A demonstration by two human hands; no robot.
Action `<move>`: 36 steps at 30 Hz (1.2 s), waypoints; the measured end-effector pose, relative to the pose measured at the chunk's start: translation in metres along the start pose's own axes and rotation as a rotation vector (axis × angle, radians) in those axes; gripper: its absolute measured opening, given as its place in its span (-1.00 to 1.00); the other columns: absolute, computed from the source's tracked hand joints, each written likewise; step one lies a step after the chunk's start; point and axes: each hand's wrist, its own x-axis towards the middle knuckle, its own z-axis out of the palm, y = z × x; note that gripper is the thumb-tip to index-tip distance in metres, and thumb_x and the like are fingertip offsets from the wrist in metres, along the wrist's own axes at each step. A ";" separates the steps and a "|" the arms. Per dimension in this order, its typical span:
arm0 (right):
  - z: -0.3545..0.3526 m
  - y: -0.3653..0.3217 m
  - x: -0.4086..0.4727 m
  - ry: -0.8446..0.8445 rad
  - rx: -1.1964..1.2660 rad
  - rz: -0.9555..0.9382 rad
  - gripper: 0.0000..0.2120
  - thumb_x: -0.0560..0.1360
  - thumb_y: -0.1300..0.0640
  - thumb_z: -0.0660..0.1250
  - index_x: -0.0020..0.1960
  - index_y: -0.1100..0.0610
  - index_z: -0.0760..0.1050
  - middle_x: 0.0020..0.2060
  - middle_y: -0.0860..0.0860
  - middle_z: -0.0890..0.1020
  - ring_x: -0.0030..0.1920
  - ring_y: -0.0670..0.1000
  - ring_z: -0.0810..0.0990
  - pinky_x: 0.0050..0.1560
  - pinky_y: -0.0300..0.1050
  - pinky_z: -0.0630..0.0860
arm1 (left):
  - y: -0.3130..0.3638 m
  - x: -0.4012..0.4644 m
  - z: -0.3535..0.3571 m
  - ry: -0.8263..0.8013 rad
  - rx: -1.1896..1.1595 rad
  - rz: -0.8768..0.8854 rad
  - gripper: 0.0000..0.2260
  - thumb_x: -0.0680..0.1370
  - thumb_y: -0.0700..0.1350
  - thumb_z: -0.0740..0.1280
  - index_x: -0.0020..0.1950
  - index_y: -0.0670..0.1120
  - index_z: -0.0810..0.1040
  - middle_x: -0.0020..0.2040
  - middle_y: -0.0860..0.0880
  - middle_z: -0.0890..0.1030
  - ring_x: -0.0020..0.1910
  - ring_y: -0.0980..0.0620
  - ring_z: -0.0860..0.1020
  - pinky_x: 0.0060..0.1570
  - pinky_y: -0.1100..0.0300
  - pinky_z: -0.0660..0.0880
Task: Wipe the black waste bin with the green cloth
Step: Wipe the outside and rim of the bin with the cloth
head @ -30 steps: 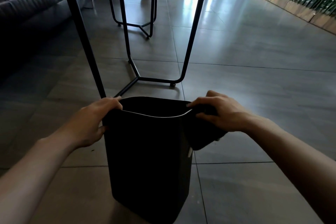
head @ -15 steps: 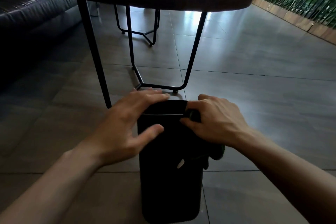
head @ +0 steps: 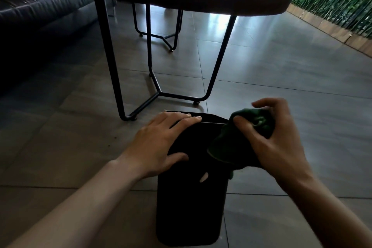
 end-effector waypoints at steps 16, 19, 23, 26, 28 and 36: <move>0.079 0.139 -0.159 -0.528 -0.915 -1.203 -0.56 0.71 -0.05 0.14 0.58 -0.07 0.28 0.52 0.07 0.36 0.47 0.21 0.40 0.60 0.32 0.01 | -0.001 0.015 -0.003 -0.066 -0.110 -0.092 -0.20 0.37 0.09 0.53 0.49 0.36 0.19 0.47 0.24 0.36 0.50 0.07 0.27 0.37 -0.18 0.41; 0.068 0.136 -0.143 -0.444 -0.850 -1.152 -0.60 0.71 0.08 0.11 0.53 -0.12 0.34 0.41 0.06 0.40 0.29 0.18 0.46 0.52 0.26 0.20 | -0.002 0.014 -0.002 -0.074 -0.132 -0.095 -0.19 0.36 0.08 0.55 0.48 0.37 0.19 0.50 0.21 0.34 0.54 0.08 0.22 0.41 -0.18 0.37; 0.061 0.093 -0.066 -0.107 -0.629 -0.819 -0.55 0.64 -0.05 0.32 0.52 -0.14 0.39 0.43 0.18 0.33 0.28 0.28 0.40 0.31 0.21 0.36 | -0.002 0.016 -0.002 -0.069 -0.144 -0.099 -0.20 0.36 0.06 0.55 0.48 0.37 0.21 0.49 0.20 0.36 0.54 0.09 0.23 0.40 -0.19 0.38; 0.058 0.075 -0.025 0.031 -0.627 -0.633 -0.49 0.56 -0.18 0.40 0.48 -0.13 0.45 0.43 0.19 0.32 0.38 0.31 0.33 0.35 0.22 0.34 | -0.002 0.017 -0.002 -0.058 -0.150 -0.100 -0.21 0.35 0.03 0.55 0.47 0.36 0.23 0.48 0.20 0.38 0.53 0.10 0.25 0.44 -0.16 0.35; 0.065 0.078 -0.029 0.067 -0.626 -0.638 -0.53 0.56 -0.16 0.40 0.43 -0.11 0.49 0.37 0.19 0.36 0.42 0.32 0.30 0.40 0.31 0.30 | -0.003 0.016 -0.002 -0.062 -0.149 -0.111 -0.20 0.35 0.03 0.55 0.47 0.37 0.22 0.48 0.19 0.39 0.54 0.10 0.24 0.44 -0.15 0.34; 0.065 0.127 -0.163 -0.554 -0.788 -1.120 -0.69 0.68 0.00 0.22 0.41 -0.20 0.46 0.26 0.03 0.47 0.16 0.12 0.55 0.24 0.05 0.59 | 0.001 0.015 -0.002 -0.071 -0.141 -0.105 -0.21 0.36 0.08 0.55 0.48 0.34 0.21 0.51 0.18 0.36 0.54 0.10 0.22 0.42 -0.16 0.36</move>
